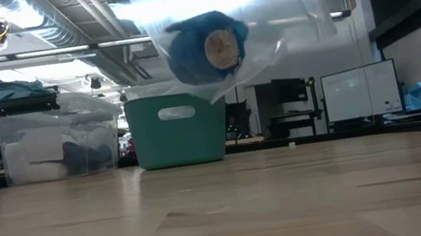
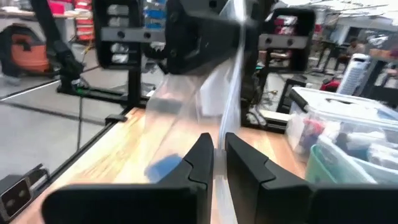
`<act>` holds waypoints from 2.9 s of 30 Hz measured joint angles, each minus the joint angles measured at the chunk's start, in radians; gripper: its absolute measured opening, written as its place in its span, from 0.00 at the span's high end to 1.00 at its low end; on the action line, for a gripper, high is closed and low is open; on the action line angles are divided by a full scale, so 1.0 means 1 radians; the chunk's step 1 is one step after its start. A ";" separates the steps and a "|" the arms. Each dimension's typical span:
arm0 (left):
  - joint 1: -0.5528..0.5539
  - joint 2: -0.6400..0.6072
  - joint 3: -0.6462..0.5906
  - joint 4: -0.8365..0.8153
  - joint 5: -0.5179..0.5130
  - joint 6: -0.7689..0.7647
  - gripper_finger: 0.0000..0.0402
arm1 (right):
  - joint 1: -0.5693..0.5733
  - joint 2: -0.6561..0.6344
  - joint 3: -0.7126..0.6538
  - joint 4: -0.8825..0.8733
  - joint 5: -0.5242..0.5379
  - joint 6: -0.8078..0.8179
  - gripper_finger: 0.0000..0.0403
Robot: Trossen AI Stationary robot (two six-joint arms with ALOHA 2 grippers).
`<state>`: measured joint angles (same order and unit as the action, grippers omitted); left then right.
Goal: Roll bandage
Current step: Close the transparent zip bag, then put the transparent zip bag into the green bin
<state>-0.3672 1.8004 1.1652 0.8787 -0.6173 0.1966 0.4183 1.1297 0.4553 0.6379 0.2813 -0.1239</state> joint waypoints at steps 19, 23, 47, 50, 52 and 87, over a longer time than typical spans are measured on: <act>-0.012 -0.001 0.002 0.054 0.000 0.074 1.00 | 0.000 0.001 -0.001 -0.252 -0.115 0.026 0.91; -0.013 -0.001 0.002 0.056 0.000 0.073 1.00 | 0.000 0.001 -0.002 -0.299 -0.117 0.026 0.91; -0.019 -0.010 0.008 0.066 0.000 0.073 1.00 | 0.000 0.003 -0.006 -0.293 -0.101 0.055 0.73; -0.019 -0.007 0.007 0.056 0.000 0.074 1.00 | 0.000 0.004 -0.006 -0.296 -0.101 0.072 0.62; -0.019 -0.008 0.006 0.060 0.000 0.081 1.00 | 0.000 0.003 -0.006 -0.282 -0.101 0.072 0.55; 0.374 -0.169 0.047 0.274 -0.059 0.544 1.00 | 0.000 -0.301 -0.003 -0.172 0.067 -0.115 0.42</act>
<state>0.0064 1.6318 1.2118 1.1529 -0.6759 0.7405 0.4183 0.8291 0.4526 0.4660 0.3481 -0.2386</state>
